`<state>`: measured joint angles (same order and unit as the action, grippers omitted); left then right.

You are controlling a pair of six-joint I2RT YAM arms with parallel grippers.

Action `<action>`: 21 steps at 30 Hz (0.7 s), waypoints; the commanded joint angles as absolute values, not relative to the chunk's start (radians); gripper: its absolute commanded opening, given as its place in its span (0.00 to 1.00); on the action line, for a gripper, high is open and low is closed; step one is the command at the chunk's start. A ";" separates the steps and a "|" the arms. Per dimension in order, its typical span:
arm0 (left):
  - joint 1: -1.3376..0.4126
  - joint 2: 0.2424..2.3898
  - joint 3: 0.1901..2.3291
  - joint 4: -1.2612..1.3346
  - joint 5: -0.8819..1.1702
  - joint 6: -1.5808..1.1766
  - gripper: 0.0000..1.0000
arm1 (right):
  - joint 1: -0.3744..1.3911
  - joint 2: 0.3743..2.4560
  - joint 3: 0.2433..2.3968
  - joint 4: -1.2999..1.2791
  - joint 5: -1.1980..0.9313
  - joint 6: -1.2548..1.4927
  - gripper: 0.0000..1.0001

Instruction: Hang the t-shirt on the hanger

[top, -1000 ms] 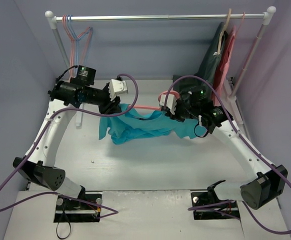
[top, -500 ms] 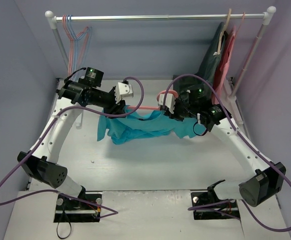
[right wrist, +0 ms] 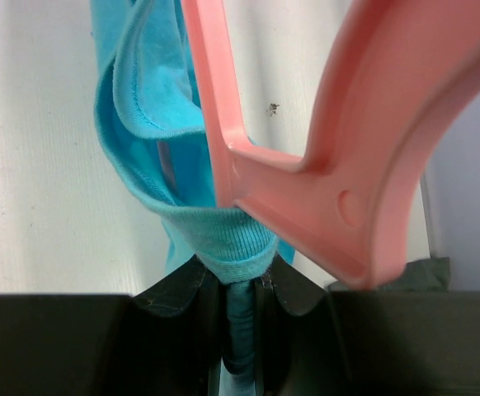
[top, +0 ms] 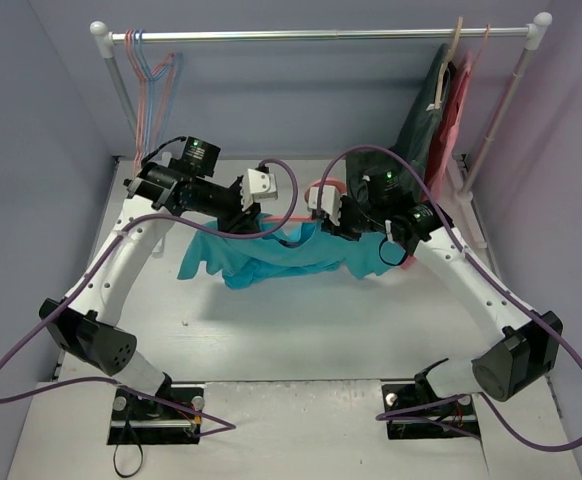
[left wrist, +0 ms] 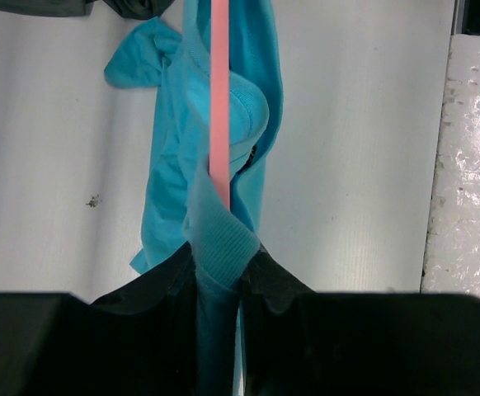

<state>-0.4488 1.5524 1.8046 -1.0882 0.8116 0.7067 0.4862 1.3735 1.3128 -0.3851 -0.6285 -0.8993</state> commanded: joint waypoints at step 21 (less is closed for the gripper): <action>-0.468 1.276 1.468 -0.552 0.661 0.552 0.00 | 0.457 1.307 1.382 -0.253 -0.503 -0.867 0.48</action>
<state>-0.4751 1.3621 1.4776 -0.7441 0.7048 0.5941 0.4873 1.3758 1.3296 -0.3565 -0.5407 -0.8989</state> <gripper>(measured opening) 0.138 0.452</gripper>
